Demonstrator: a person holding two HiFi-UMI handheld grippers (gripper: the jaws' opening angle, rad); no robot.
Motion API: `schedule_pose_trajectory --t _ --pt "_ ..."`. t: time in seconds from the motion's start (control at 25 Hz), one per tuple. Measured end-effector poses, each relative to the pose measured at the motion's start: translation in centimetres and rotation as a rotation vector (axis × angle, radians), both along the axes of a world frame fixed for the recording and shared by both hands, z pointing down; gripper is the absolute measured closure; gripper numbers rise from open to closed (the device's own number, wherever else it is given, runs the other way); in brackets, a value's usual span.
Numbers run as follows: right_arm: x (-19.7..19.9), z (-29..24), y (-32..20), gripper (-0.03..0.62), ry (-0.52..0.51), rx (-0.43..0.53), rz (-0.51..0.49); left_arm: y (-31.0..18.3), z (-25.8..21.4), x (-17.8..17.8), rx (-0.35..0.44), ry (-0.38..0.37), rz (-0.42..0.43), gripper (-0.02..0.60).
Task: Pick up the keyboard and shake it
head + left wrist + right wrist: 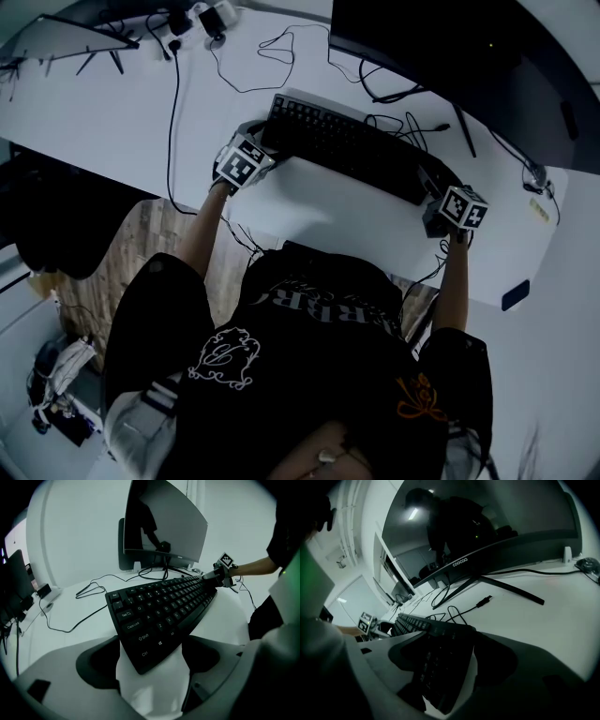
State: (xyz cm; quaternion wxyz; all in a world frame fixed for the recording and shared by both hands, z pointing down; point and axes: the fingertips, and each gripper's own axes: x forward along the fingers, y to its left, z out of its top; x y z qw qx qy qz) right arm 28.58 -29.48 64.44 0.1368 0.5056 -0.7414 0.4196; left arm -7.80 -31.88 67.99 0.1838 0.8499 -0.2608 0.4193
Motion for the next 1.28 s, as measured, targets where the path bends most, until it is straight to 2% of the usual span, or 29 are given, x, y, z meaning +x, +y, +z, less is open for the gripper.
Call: schedule_pose_trajectory --t 0.12,0.16,0.8,0.88,1.0,1.04,1.28 --pt "0.7 -1.4 -0.4 0.353 -0.066 0.025 0.089 -0.2 -0.4 -0.1 0.037 -0.002 -0.023 0.169" --pt "0.8 -1.9 -0.4 0.358 -0.067 0.035 0.095 -0.3 -0.5 -0.1 0.048 0.003 -0.034 0.170" --pt "-0.9 -7.2 0.4 0.381 -0.030 0.169 -0.040 0.4 -2.4 -1.4 0.143 0.037 -0.116 0.179" --pt "-1.3 -8.2 0.6 0.381 -0.018 0.202 -0.058 0.3 -2.9 -1.7 0.151 0.075 -0.155 0.187" --pt "-2.2 -9.3 1.3 0.384 -0.005 0.225 -0.098 -0.3 -3.8 -2.5 0.142 0.199 -0.284 0.230" --pt "-2.5 -9.5 1.5 0.387 0.001 0.227 -0.107 -0.4 -3.8 -2.7 0.136 0.219 -0.306 0.230" --pt "-2.9 -10.1 2.5 0.395 0.025 0.254 -0.092 -0.4 -3.2 -2.6 0.121 0.214 -0.253 0.230"
